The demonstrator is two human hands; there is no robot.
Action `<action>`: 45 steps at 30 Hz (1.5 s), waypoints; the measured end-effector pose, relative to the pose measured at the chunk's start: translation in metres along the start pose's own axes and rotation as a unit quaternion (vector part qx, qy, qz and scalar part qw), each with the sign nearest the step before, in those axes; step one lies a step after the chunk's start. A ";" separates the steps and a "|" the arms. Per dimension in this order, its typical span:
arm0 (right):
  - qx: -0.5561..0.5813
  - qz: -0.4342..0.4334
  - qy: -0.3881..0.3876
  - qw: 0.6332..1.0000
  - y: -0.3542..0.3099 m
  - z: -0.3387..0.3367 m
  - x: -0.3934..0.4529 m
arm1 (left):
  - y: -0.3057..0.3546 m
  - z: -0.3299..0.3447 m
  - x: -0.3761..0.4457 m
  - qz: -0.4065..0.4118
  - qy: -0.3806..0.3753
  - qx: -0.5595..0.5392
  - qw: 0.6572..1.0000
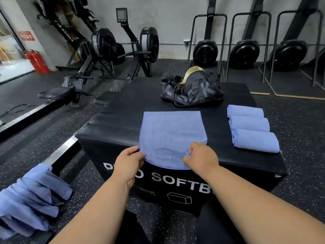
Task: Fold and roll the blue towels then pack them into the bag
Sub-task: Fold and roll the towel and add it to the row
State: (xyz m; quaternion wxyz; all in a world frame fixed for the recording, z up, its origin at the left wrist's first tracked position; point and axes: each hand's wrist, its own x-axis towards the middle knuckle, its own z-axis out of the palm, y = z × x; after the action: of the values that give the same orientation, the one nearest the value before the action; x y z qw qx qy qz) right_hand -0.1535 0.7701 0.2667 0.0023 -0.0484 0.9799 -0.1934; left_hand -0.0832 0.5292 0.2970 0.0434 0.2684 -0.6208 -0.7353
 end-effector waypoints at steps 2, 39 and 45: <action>0.022 0.004 0.002 1.000 0.001 0.000 0.000 | -0.001 0.001 0.001 -0.001 -0.003 -0.002 1.000; 0.233 -0.201 0.018 0.951 -0.087 0.017 -0.035 | 0.002 -0.002 -0.007 0.011 -0.094 -0.027 0.995; 0.292 -0.174 0.003 0.941 -0.085 0.018 -0.041 | -0.006 -0.003 -0.007 0.010 -0.090 -0.040 0.995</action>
State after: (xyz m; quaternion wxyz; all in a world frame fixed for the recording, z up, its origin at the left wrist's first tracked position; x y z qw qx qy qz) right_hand -0.1040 0.6887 0.2815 -0.0201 -0.2145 0.8568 -0.4685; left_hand -0.0742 0.5306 0.2938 0.0050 0.1931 -0.5952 -0.7800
